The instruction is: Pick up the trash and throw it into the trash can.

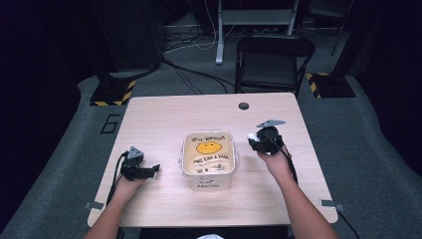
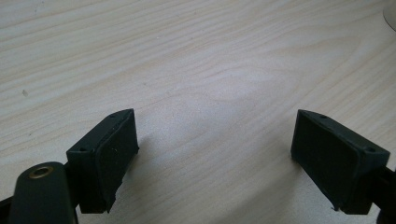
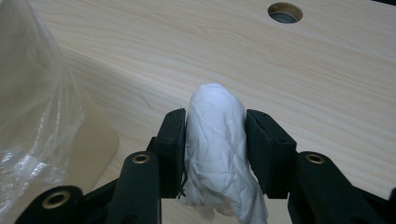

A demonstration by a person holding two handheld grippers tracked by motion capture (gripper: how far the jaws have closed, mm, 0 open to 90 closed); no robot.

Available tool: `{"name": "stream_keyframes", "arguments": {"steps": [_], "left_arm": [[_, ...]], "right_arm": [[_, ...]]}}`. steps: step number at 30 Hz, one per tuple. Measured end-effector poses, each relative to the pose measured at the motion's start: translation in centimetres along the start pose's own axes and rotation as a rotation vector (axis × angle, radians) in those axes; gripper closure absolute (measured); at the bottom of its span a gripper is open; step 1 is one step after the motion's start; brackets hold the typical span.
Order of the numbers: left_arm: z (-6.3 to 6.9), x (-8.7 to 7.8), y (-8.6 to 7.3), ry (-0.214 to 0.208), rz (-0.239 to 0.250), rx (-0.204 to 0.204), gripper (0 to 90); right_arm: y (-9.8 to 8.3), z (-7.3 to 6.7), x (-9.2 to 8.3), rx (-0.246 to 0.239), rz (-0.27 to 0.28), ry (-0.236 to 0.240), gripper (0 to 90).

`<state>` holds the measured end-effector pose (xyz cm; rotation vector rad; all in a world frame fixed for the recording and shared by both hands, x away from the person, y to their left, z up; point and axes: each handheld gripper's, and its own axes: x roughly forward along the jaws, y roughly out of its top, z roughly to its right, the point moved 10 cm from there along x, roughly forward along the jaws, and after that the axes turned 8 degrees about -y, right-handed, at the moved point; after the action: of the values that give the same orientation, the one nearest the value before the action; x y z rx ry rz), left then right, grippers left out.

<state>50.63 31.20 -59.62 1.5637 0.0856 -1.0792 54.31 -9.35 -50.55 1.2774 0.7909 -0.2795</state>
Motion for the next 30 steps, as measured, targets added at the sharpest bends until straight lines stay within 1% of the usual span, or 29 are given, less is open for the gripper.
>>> {"name": "stream_keyframes", "arguments": {"steps": [1, 4, 5, 10, 11, 13, 15, 16, 18, 19, 25, 27, 28, 29, 30], "left_arm": [[0.0, 0.0, 0.0, 0.001, 0.000, 0.001, 14.8], [0.0, 0.0, 0.0, 0.001, 0.000, 0.001, 14.8], [0.0, 0.0, 0.0, 0.001, 0.000, 0.001, 14.7], [0.0, 0.0, 0.0, 0.001, 0.000, 0.001, 14.7], [0.0, 0.0, 0.0, 0.001, 0.000, 0.001, 14.8], [0.0, 0.0, 0.0, 0.001, 0.000, 0.001, 14.7], [0.0, 0.0, 0.0, 0.001, 0.000, 0.001, 14.7], [0.0, 0.0, 0.0, 0.001, 0.000, 0.001, 14.8], [0.0, 0.0, 0.0, 0.001, 0.000, 0.001, 14.7], [0.0, 0.0, 0.0, 0.001, 0.000, 0.001, 14.7], [0.0, 0.0, 0.0, 0.001, 0.001, -0.001, 14.8], [0.0, 0.0, 0.0, 0.001, 0.001, -0.001, 14.7], [0.0, 0.0, 0.0, 0.001, 0.001, -0.001, 14.8], [0.0, 0.0, 0.0, 0.001, 0.001, -0.001, 14.8], [0.0, 0.0, 0.0, 0.001, 0.000, 0.001, 14.8]], "right_arm": [[0.2, 0.0, -0.4, 0.003, 0.010, 0.011, 58.4], [0.3, 0.0, -0.7, 0.006, 0.003, 0.018, 58.4], [0.4, 0.1, -1.0, -0.008, 0.007, 0.021, 58.4], [0.9, 0.0, -1.7, -0.024, 0.012, 0.026, 58.3], [1.2, -0.2, -2.2, -0.030, 0.020, 0.034, 58.3], [1.5, -0.4, -2.7, -0.026, 0.025, 0.042, 58.2], [1.7, -0.5, -3.2, -0.048, 0.035, 0.051, 58.2], [1.7, -0.5, -3.2, -0.048, 0.035, 0.051, 58.2], [2.0, -0.9, -3.8, -0.050, 0.038, 0.055, 58.2], [2.2, -0.9, -3.9, -0.059, 0.044, 0.056, 58.3], [2.8, -1.1, -4.4, -0.065, 0.051, 0.065, 58.2], [3.2, -1.3, -5.0, -0.064, 0.061, 0.072, 58.2], [3.2, -1.3, -5.0, -0.064, 0.061, 0.072, 58.2], [3.5, -1.4, -5.5, -0.069, 0.073, 0.077, 58.2], [3.5, -1.4, -5.5, -0.069, 0.073, 0.077, 58.2]]}}
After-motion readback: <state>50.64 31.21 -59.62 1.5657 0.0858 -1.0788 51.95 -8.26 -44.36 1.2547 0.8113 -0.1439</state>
